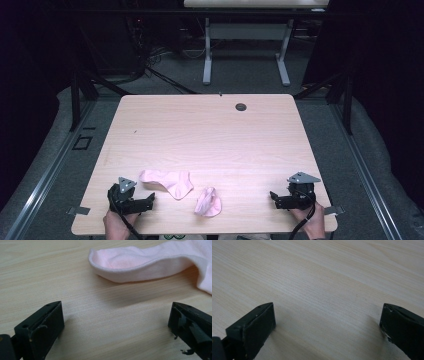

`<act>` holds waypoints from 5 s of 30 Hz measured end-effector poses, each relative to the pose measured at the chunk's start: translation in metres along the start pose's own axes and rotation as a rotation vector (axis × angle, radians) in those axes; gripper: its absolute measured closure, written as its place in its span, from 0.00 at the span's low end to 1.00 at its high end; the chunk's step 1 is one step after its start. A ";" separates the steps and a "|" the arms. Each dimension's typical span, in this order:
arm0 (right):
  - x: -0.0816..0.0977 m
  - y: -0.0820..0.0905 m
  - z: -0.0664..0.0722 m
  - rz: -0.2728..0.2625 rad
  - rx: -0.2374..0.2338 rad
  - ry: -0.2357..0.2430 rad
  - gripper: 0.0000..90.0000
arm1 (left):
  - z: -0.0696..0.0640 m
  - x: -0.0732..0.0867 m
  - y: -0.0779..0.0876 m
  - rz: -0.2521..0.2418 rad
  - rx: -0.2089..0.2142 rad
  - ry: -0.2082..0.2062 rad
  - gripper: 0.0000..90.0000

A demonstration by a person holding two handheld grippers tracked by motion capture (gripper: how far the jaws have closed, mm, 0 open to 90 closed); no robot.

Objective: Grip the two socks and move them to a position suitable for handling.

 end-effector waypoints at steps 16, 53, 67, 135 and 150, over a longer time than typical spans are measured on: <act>-0.001 -0.002 -0.002 -0.007 -0.006 -0.015 0.00 | 0.000 -0.001 0.000 0.010 -0.023 0.025 0.00; -0.002 -0.002 -0.001 0.004 0.007 -0.037 0.00 | -0.053 -0.054 0.031 -0.076 0.091 -0.108 0.00; -0.001 -0.002 -0.001 -0.006 0.009 -0.038 0.01 | -0.053 -0.071 -0.013 0.053 0.120 -0.131 0.07; 0.000 0.000 0.000 -0.019 0.008 -0.033 0.05 | -0.137 -0.170 -0.068 0.061 0.339 -0.199 0.92; -0.001 0.000 -0.001 -0.019 0.020 -0.035 0.04 | -0.139 -0.166 -0.082 0.086 0.393 -0.149 0.39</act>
Point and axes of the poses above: each handheld gripper's, and its own axes: y roughly backward along the jaws, x roughly out of its underside, z roughly to its left, the point moved 1 cm from there along -y, roughly forward along the jaws, and after that the axes turned 8 degrees about -y, right-handed, at the moved point
